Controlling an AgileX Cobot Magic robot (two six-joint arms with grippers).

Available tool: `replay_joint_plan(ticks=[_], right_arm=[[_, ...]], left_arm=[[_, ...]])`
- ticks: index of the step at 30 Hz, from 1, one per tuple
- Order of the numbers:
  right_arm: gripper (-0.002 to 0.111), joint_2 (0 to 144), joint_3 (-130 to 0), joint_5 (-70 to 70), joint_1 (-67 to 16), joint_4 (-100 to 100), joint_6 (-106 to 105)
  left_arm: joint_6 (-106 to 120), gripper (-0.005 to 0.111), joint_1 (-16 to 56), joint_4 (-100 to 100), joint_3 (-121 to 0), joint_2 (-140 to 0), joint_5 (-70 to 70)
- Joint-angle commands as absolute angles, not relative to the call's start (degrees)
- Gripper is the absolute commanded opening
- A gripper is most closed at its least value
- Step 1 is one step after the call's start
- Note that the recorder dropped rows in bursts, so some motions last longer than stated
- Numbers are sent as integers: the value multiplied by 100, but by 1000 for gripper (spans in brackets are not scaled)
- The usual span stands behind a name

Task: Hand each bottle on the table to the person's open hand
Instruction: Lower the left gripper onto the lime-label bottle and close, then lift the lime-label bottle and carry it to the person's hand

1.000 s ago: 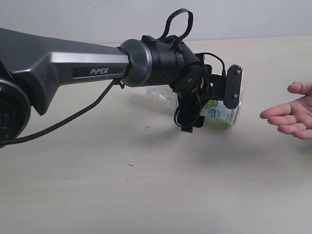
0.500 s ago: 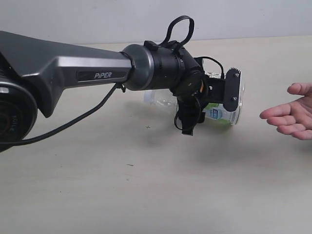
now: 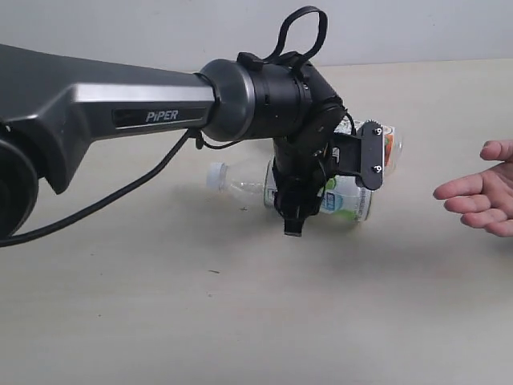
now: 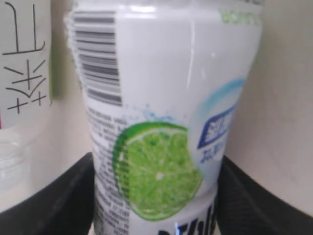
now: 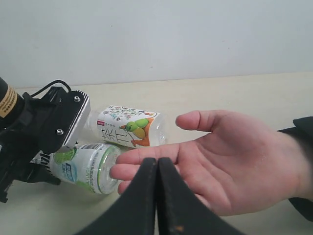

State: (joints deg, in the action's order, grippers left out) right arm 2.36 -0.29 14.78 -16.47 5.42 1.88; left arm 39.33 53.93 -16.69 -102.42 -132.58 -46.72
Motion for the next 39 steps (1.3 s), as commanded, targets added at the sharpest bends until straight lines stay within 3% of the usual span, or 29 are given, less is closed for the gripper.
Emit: replay_joint_plan(ticks=[1, 14, 22, 39], right_arm=[[0, 201, 0, 1413, -1635, 559, 165], [0, 201, 0, 1413, -1635, 559, 165], [0, 201, 0, 1413, -1635, 559, 175], [0, 201, 0, 1413, -1635, 559, 175]], left_arm=[[3357, 0, 5595, -1681, -10218, -12779, -4938], [-853, 0, 5840, -1740, -10218, -11335, -6158], [-2575, 0, 5840, -224, -10612, -10925, -6100], [-3104, 0, 5519, 2526, -11013, -11543, -3444]])
